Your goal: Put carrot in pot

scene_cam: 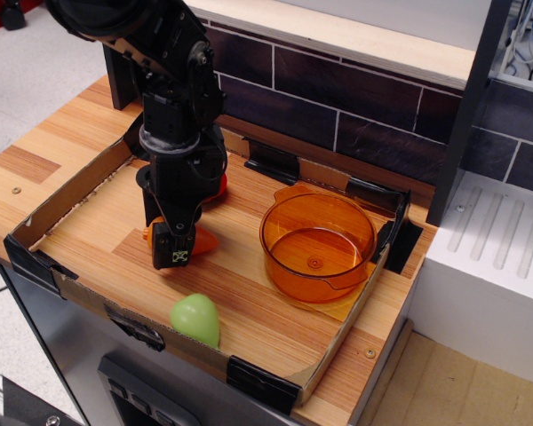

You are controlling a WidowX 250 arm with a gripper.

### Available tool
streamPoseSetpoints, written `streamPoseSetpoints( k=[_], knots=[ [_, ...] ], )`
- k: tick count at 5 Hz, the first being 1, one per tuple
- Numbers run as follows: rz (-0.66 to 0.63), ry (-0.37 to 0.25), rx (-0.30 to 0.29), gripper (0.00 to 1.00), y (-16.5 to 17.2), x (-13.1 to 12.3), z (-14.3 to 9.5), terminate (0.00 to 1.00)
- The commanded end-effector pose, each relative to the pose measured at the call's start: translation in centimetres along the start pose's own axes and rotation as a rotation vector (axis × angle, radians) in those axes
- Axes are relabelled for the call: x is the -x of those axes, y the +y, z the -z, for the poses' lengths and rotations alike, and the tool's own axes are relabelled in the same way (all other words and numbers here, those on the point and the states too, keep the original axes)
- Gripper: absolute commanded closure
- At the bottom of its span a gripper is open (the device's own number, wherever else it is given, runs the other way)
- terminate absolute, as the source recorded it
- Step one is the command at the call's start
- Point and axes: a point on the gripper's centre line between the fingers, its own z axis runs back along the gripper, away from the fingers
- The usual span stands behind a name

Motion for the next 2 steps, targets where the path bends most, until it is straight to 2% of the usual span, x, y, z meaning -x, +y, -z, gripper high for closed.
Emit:
streamPoseSetpoints(
  k=[1,2],
  knots=[
    [0.004,-0.010,-0.020,1.00,0.4,-0.7,-0.5,0.00],
    [-0.045,-0.033,-0.031,1.00,0.3,-0.7,-4.0,0.00]
  ],
)
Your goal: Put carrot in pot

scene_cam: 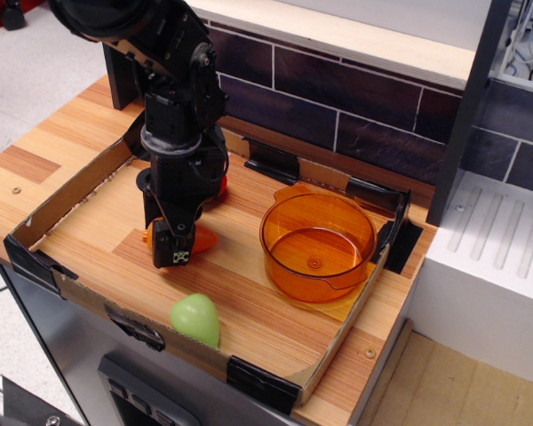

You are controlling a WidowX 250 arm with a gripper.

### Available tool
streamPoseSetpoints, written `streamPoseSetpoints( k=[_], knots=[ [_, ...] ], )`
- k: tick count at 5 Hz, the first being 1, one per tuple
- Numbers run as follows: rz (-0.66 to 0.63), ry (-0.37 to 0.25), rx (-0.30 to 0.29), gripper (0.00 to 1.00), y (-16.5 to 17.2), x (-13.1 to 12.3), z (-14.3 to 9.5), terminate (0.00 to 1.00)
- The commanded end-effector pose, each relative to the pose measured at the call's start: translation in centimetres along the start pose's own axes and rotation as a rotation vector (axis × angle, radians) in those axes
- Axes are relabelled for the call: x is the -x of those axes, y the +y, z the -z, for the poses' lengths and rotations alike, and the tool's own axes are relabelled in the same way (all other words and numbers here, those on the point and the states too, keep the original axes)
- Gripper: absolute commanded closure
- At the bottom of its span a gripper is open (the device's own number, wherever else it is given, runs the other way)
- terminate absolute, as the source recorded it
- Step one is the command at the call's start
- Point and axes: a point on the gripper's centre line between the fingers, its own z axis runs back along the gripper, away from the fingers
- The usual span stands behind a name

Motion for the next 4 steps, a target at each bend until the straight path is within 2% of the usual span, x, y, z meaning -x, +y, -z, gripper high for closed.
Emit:
streamPoseSetpoints(
  k=[1,2,3,4],
  knots=[
    [-0.099,-0.085,-0.048,1.00,-0.1,-1.3,-8.4,0.00],
    [-0.094,-0.147,-0.035,1.00,-1.9,-2.6,-11.4,0.00],
    [-0.099,-0.143,0.001,1.00,-4.1,-5.4,-12.2,0.00],
    [-0.115,-0.134,-0.006,1.00,-4.5,-7.3,-10.7,0.00]
  ],
)
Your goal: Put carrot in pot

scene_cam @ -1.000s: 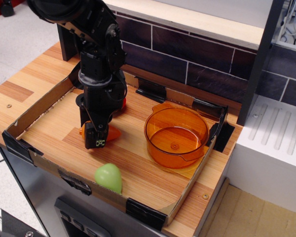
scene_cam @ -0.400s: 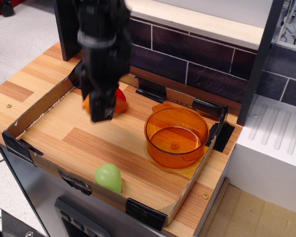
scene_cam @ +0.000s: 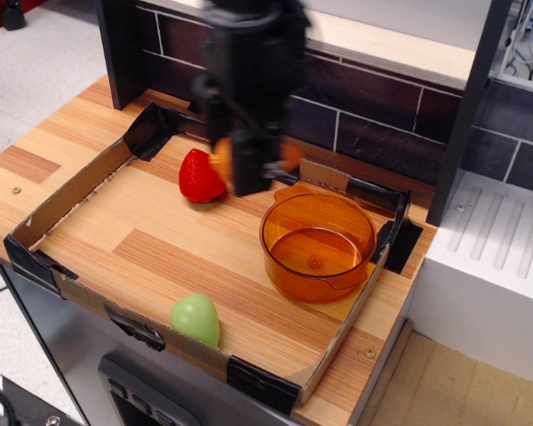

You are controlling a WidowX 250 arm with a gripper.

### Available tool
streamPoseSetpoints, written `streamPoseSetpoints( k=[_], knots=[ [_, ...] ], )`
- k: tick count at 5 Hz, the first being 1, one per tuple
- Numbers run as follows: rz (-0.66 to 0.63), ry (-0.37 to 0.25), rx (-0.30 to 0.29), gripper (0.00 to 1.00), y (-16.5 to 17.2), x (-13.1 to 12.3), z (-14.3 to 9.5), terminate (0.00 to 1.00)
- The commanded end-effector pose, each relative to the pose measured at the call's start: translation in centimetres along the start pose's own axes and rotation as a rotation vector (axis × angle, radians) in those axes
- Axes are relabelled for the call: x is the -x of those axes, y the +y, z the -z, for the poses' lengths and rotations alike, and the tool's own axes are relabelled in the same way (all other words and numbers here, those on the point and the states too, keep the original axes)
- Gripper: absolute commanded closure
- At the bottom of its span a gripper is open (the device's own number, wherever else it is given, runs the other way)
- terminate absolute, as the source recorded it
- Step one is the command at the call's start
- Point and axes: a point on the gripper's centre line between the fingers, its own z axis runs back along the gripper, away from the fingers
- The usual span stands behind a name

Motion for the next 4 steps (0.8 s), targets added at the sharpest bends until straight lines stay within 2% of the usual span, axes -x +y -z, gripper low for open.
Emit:
streamPoseSetpoints(
  k=[1,2,3,4],
  knots=[
    [-0.003,-0.044,-0.046,1.00,0.3,-3.7,2.9,0.00],
    [-0.011,-0.041,-0.026,1.00,0.3,-4.8,4.6,0.00],
    [-0.012,-0.023,-0.038,1.00,0.4,-4.5,5.5,0.00],
    [-0.014,-0.007,-0.038,0.00,0.5,-4.1,5.7,0.00]
  ],
)
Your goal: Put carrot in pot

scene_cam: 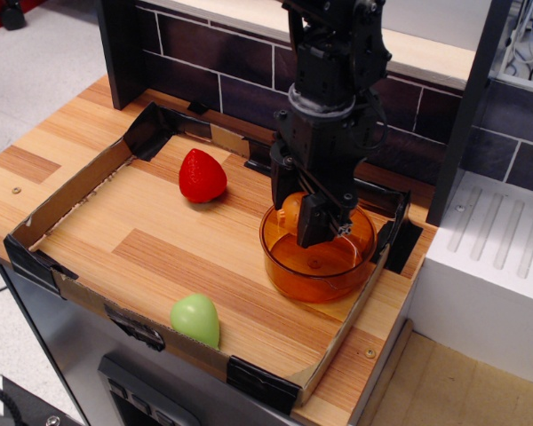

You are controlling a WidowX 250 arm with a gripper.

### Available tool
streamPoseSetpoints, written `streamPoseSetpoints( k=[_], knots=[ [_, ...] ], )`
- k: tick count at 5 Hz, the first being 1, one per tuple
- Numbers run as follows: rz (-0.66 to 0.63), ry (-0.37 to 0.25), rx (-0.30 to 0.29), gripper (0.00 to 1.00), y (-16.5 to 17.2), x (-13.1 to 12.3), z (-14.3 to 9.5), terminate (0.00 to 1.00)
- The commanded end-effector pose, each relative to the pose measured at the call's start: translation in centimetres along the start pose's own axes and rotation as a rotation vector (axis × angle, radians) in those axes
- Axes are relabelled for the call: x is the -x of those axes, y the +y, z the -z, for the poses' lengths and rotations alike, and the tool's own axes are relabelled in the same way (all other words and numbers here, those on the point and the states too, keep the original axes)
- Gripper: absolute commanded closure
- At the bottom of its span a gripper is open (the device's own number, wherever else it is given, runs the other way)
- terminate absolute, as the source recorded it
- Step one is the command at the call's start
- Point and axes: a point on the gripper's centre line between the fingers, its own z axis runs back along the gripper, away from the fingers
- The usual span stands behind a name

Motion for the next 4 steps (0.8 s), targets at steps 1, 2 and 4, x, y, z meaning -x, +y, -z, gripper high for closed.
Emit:
streamPoseSetpoints(
  k=[1,2,4],
  knots=[
    [-0.016,-0.035,0.007,0.00,0.6,-0.6,-1.6,0.00],
    [-0.037,-0.099,0.011,0.00,0.9,-0.7,-3.8,0.00],
    [-0.098,-0.198,0.039,0.00,2.8,-0.2,-10.8,0.00]
  ],
)
